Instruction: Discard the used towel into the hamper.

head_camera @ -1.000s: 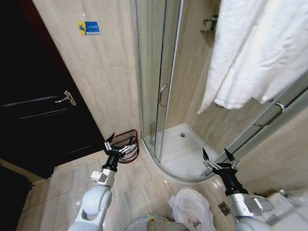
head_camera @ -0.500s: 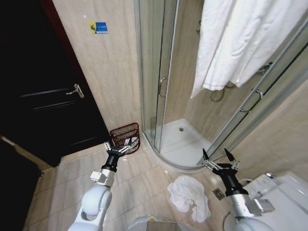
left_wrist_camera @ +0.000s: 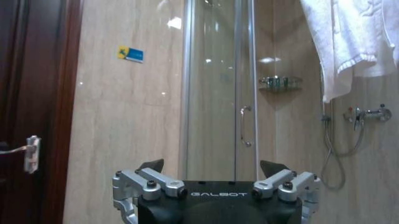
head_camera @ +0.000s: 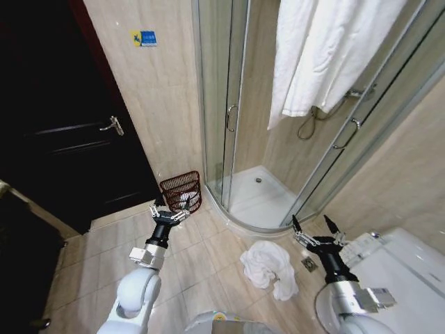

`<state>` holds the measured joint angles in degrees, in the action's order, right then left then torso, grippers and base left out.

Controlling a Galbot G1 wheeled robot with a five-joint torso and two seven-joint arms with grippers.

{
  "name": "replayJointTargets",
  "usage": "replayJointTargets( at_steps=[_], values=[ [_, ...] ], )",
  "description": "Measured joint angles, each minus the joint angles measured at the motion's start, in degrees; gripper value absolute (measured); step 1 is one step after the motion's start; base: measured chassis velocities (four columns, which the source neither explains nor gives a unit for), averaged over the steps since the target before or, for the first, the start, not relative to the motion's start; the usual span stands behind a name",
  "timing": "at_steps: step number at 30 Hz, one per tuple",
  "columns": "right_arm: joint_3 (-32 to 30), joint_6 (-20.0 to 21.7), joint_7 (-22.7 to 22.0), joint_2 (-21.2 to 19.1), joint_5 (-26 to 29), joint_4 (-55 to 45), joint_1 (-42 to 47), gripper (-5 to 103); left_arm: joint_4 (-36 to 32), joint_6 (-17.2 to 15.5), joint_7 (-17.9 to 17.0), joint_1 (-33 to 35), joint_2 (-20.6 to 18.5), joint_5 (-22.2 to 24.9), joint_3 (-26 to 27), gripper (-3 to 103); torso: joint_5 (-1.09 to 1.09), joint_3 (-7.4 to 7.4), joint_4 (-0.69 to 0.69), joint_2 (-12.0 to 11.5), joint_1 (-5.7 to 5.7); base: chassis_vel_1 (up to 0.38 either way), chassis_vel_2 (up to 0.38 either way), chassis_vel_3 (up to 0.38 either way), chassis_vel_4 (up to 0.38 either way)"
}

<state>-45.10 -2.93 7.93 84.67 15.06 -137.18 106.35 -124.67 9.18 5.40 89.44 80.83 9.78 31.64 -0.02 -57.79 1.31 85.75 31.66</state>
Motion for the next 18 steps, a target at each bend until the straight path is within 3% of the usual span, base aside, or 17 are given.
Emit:
replayJointTargets(
  at_steps=[8, 12, 18],
  values=[
    [-0.4, 4.9, -2.1, -1.7, 0.8, 0.2, -4.4, 100, -0.3, -0.3, -0.1, -0.1, -0.2, 0.0, 0.0, 100, 0.04, -0.01, 0.04, 0.0, 0.04, 0.000, 0.000, 0.000, 0.000],
    [-0.6, 11.3, -4.5, -5.7, 3.5, 0.6, -12.1, 100, -0.5, -0.5, -0.1, -0.3, -0.5, 0.0, 0.3, 100, 0.03, -0.02, 0.01, 0.0, 0.05, -0.023, 0.009, 0.029, 0.004],
    [-2.5, 15.2, -6.3, -10.4, 7.3, 2.8, -20.0, 100, 0.1, -0.4, -0.1, -0.4, -0.2, -0.2, 0.1, 100, 0.04, -0.01, 0.04, 0.0, 0.03, 0.000, 0.000, 0.000, 0.000]
  ],
)
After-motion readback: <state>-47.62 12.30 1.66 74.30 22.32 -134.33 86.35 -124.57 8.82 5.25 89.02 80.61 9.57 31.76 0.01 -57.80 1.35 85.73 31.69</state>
